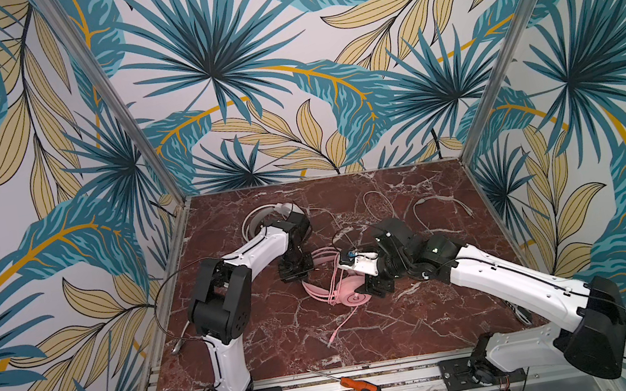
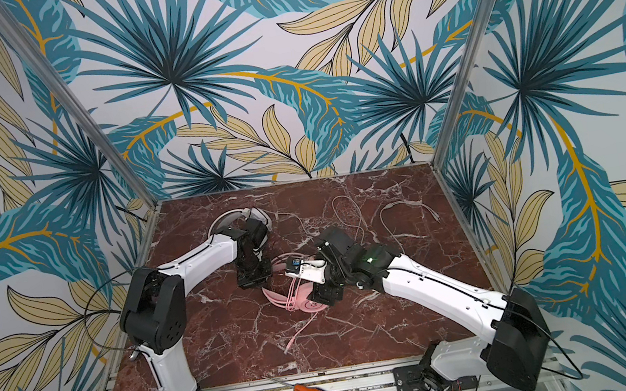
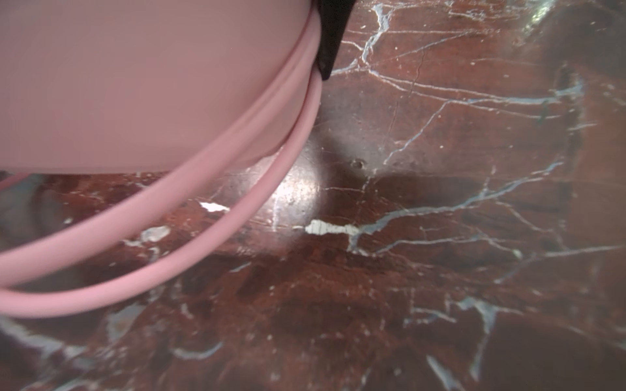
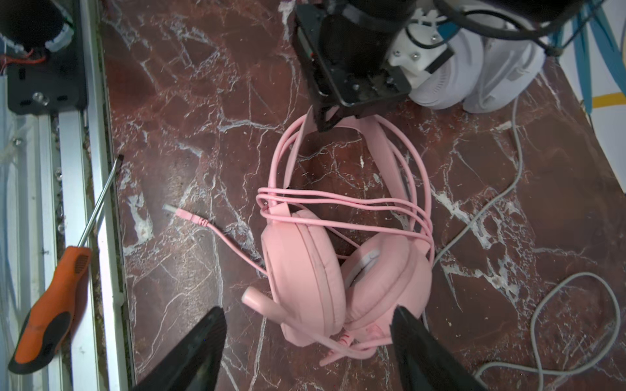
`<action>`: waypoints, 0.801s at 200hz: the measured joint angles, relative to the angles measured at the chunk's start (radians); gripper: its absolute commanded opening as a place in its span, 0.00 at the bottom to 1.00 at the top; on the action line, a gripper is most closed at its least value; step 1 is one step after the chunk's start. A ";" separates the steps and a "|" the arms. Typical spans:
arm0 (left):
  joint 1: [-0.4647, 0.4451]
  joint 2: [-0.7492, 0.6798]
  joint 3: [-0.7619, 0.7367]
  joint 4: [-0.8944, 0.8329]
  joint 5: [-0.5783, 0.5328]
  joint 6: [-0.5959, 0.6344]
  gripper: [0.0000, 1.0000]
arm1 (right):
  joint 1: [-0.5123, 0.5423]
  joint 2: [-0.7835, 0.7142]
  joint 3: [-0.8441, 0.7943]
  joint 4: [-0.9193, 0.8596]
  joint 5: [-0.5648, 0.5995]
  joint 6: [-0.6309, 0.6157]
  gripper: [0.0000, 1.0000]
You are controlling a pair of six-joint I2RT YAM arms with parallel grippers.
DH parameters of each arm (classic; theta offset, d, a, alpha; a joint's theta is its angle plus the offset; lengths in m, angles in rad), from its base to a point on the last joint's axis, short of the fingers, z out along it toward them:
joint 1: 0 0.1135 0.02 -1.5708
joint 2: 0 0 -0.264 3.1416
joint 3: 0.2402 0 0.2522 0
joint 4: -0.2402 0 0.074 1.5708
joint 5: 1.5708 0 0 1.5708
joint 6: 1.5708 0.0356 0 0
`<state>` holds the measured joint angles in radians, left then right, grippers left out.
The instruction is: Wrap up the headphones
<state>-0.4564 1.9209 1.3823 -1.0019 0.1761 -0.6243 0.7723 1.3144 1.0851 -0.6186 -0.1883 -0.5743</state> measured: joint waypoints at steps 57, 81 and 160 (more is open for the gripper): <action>0.000 0.011 -0.035 0.046 0.008 -0.030 0.00 | 0.125 0.091 0.000 -0.007 -0.007 -0.126 0.69; 0.000 0.017 -0.037 0.055 0.007 -0.031 0.00 | 0.159 0.136 -0.001 0.000 -0.005 -0.168 0.63; 0.000 0.017 -0.066 0.095 0.007 -0.031 0.00 | 0.223 0.300 -0.027 0.076 0.040 -0.317 0.50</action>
<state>-0.4564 1.9377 1.3163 -0.9073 0.1833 -0.6552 0.9955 1.6146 1.0584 -0.5430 -0.1482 -0.8909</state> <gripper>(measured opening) 0.081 0.542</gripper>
